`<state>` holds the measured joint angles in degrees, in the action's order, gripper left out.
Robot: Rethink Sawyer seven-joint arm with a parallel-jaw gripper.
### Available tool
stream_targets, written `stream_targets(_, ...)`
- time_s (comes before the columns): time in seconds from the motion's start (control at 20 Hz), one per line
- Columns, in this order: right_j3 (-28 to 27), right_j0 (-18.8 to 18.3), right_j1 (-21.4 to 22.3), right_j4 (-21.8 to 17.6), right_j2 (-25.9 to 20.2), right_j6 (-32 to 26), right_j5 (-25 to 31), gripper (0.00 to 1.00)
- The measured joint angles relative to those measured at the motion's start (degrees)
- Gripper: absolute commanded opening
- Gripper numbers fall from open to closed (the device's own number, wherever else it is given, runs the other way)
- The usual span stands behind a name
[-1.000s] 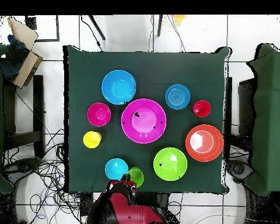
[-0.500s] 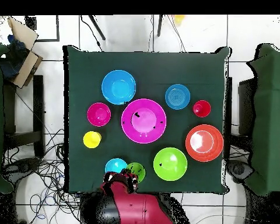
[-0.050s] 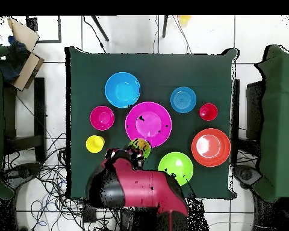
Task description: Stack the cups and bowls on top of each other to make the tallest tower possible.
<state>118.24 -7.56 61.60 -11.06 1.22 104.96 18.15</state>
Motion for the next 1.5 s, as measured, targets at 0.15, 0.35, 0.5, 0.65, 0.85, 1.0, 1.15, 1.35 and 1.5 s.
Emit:
stream_targets(0.15, -2.2, -1.8, -1.4, 0.0, -1.5, 0.0, -0.5, 0.0)
stream_targets(0.35, -4.0, -4.7, -4.1, -0.6, -3.4, 0.0, -2.5, 0.0)
stream_targets(0.5, -4.5, -7.6, -6.8, -3.2, -4.9, 0.0, -6.0, 0.0)
stream_targets(0.65, -4.7, -10.1, -9.4, -6.5, -5.9, 0.0, -9.5, 0.0)
stream_targets(0.85, -4.8, -13.3, -14.1, -12.1, -6.2, 0.0, -15.3, 0.0)
stream_targets(1.0, -5.1, -13.2, -16.9, -14.6, -5.2, 0.0, -17.7, 0.0)
stream_targets(1.15, -5.2, -12.0, -19.6, -16.6, -4.0, 0.0, -18.8, 0.0)
stream_targets(1.35, -5.3, -10.1, -20.8, -17.5, -3.2, 0.0, -18.8, 0.0)
stream_targets(1.5, -5.3, -9.0, -20.5, -17.5, -2.8, 0.0, -18.8, 0.0)
